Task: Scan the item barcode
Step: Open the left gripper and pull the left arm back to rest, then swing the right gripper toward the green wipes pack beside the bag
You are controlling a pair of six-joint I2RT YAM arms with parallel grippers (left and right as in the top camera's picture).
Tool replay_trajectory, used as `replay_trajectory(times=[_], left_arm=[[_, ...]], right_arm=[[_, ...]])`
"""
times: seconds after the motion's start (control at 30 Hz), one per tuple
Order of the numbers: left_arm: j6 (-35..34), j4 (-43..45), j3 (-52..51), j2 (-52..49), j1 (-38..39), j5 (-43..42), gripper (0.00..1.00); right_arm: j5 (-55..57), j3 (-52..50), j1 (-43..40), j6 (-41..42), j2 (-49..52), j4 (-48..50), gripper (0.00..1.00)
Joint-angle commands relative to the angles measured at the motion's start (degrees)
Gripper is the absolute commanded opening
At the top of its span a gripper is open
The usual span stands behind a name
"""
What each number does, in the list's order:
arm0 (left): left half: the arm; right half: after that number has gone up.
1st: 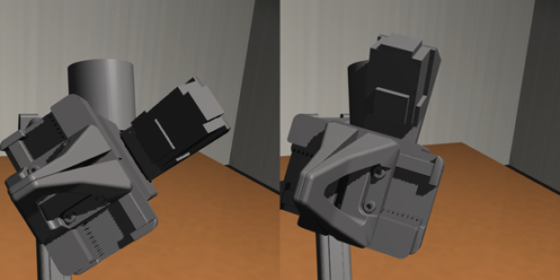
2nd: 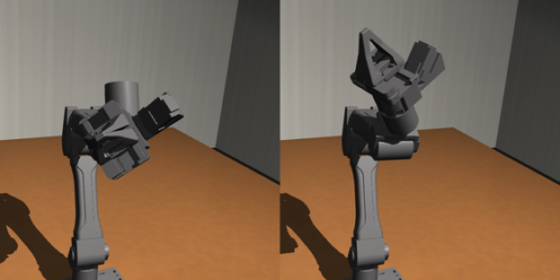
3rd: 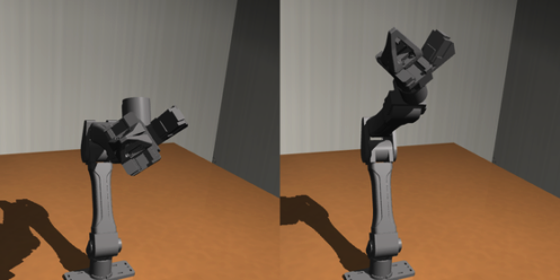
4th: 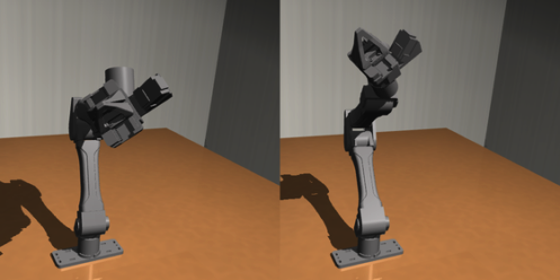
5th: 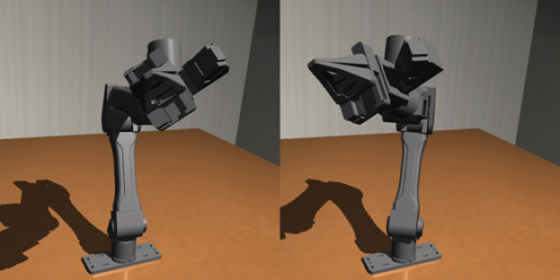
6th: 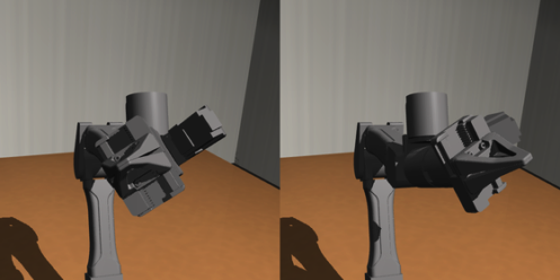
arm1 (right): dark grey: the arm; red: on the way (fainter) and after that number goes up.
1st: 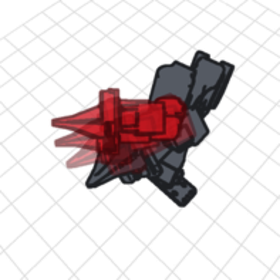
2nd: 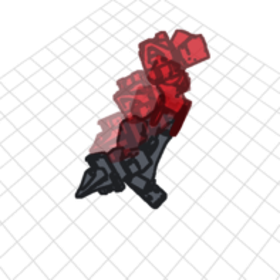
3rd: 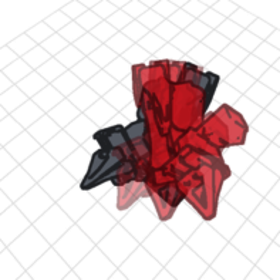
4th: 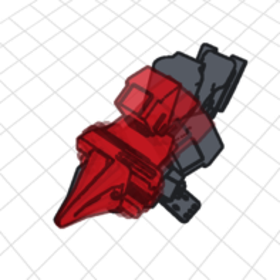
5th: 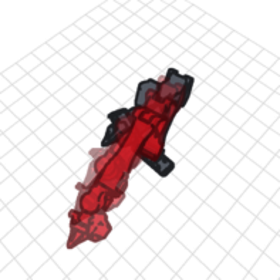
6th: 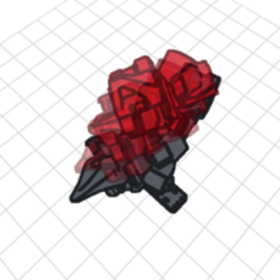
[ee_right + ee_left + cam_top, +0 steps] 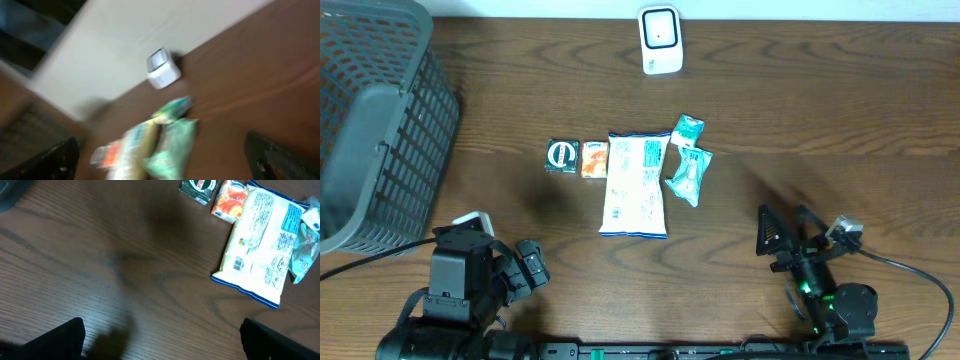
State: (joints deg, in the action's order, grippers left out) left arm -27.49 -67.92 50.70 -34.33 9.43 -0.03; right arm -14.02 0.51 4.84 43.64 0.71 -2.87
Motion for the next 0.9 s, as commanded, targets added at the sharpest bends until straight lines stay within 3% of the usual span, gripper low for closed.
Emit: replay_trajectory(times=[0.0,0.07,0.27,0.87], left_arm=[[-0.90,-0.15,-0.24,0.24,-0.13,0.52,0.98],[-0.90,-0.15,-0.24,0.24,-0.13,0.52,0.98],[-0.90,-0.15,-0.24,0.24,-0.13,0.52,0.98],[-0.90,-0.17,-0.24,0.24,-0.13,0.52,0.98]], right_arm=[[-10.75,-0.22,0.46,19.23,-0.33,0.48,0.99],[-12.94,-0.22,0.48,23.58,-0.33,0.48,0.99],[-18.88,-0.22,0.46,21.97,-0.33,0.37,0.99],[-18.95,-0.22,0.46,21.88,-0.33,0.37,0.99]])
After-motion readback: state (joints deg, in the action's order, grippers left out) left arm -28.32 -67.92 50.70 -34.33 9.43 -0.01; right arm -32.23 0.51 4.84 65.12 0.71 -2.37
